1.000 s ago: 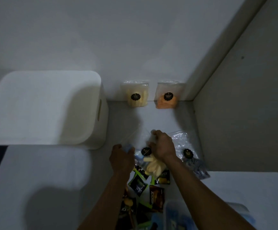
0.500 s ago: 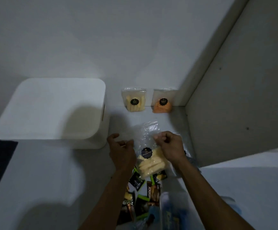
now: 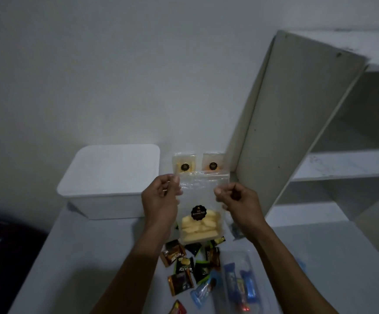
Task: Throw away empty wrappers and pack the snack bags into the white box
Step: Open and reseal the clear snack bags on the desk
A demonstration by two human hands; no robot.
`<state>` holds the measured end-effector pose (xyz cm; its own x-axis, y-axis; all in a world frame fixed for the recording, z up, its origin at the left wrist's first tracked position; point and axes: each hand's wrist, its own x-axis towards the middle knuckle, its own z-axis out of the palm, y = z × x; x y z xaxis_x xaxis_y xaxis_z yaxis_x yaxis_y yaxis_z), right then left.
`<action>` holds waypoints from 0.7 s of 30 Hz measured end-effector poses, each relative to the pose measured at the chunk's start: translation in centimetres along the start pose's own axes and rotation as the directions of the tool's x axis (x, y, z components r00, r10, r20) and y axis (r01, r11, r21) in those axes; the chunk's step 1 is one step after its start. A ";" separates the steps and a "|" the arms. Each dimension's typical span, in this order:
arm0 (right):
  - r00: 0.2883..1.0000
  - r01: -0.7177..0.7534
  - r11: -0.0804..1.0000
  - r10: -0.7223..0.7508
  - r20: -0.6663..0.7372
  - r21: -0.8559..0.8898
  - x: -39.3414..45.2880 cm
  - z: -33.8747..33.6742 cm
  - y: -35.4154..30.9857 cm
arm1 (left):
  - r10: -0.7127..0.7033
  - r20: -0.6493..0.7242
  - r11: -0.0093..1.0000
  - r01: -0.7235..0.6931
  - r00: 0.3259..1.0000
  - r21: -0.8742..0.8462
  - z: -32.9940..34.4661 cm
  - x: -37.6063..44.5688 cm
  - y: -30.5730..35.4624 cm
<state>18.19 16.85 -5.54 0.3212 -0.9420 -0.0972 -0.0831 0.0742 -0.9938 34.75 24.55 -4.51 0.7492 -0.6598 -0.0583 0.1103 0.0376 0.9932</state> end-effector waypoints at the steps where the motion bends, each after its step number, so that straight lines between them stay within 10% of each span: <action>1: 1.000 0.025 1.000 -0.025 0.010 -0.005 -0.6 0.1 -0.8 | 0.007 0.015 1.000 -0.007 1.000 -0.003 -0.6 -0.5 0.6; 8: 0.909 0.408 0.741 -0.387 0.158 -0.533 -2.9 2.2 -7.0 | 0.045 0.062 0.999 -0.044 0.997 -0.012 -3.2 -2.7 4.0; 13: 0.851 0.519 0.491 -0.370 0.372 -0.699 -3.9 5.0 -10.9 | 0.105 0.104 0.994 -0.109 0.989 0.033 -3.9 -3.8 5.8; 21: 0.846 0.534 0.513 -0.318 0.429 -0.672 -3.3 5.0 -12.8 | 0.176 0.114 0.981 -0.184 0.978 0.062 -3.0 -3.9 7.1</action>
<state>22.96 20.64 7.23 0.7029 -0.6796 0.2100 -0.5050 -0.6847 -0.5255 34.60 29.65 2.45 0.6775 -0.7241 0.1292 -0.0695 0.1118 0.9913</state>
